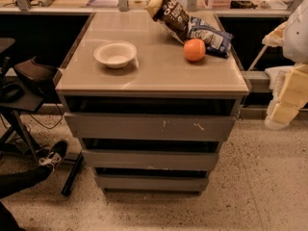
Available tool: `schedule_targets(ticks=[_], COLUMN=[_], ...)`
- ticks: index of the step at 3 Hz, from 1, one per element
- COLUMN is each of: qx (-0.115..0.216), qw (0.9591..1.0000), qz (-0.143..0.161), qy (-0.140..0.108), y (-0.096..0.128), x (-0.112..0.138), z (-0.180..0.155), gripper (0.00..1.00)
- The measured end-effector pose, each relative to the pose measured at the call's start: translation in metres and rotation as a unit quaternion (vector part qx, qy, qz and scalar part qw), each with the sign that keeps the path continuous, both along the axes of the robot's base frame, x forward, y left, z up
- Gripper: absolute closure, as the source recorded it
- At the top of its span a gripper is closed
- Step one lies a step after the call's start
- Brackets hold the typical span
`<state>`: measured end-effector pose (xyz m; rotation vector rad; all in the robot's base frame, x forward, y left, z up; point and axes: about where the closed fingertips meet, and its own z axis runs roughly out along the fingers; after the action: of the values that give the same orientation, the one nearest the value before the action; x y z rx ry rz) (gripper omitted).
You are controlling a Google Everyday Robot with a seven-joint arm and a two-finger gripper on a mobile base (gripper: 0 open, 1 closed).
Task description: Open middle drawer
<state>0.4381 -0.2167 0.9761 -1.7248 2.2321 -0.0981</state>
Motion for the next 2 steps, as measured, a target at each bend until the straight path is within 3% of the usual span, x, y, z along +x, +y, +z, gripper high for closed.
schedule_targets(ticks=[2], qx=[0.007], qw=[0.9999], qz=[0.008], qy=[0.001], y=[0.008], x=[-0.009], z=[-0.020], gripper=[0.00])
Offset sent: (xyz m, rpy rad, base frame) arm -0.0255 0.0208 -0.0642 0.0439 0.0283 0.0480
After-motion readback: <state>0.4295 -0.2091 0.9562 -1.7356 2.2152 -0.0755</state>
